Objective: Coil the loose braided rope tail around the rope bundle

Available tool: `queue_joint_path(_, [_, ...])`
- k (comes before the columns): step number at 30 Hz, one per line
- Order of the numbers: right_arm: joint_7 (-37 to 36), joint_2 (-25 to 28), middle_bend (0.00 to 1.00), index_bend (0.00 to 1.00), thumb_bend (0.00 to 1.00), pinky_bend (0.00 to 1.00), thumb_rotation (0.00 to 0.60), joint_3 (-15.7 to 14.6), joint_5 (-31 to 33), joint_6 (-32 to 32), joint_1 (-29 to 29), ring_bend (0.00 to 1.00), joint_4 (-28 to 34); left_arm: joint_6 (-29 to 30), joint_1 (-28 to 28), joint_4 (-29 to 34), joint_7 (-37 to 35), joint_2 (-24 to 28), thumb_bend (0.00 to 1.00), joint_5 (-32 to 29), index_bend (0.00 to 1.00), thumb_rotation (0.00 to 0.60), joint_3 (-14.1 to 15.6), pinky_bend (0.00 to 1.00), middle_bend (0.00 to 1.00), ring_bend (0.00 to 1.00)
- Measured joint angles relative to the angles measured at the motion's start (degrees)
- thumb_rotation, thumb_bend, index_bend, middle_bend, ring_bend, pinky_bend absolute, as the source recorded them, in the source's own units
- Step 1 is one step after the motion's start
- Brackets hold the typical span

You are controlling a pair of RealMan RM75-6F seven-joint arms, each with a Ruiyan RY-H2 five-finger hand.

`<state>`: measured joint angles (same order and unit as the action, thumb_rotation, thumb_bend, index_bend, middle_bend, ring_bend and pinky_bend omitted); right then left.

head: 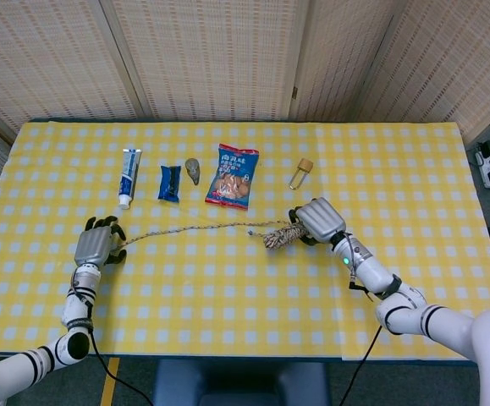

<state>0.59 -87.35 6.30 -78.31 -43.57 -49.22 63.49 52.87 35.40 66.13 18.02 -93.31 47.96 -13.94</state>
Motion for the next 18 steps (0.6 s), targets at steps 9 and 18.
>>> queue_joint_path(9, [-0.17,-0.32,0.57,0.72,0.47,0.47,0.600,-0.05,-0.01,0.27,-0.04,0.63,-0.50,-0.50,0.11,-2.14,-0.76,-1.12,0.43,-0.19,0.52,0.600,0.00,0.00,0.20,0.19])
queue_joint_path(18, [-0.44,-0.60,0.57,0.73,0.47,0.47,0.600,-0.22,-0.11,0.51,0.00,0.63,-1.05,-0.57,0.11,-3.83,-1.49,-2.15,0.45,0.20,0.55,0.600,-0.11,0.00,0.22,0.20])
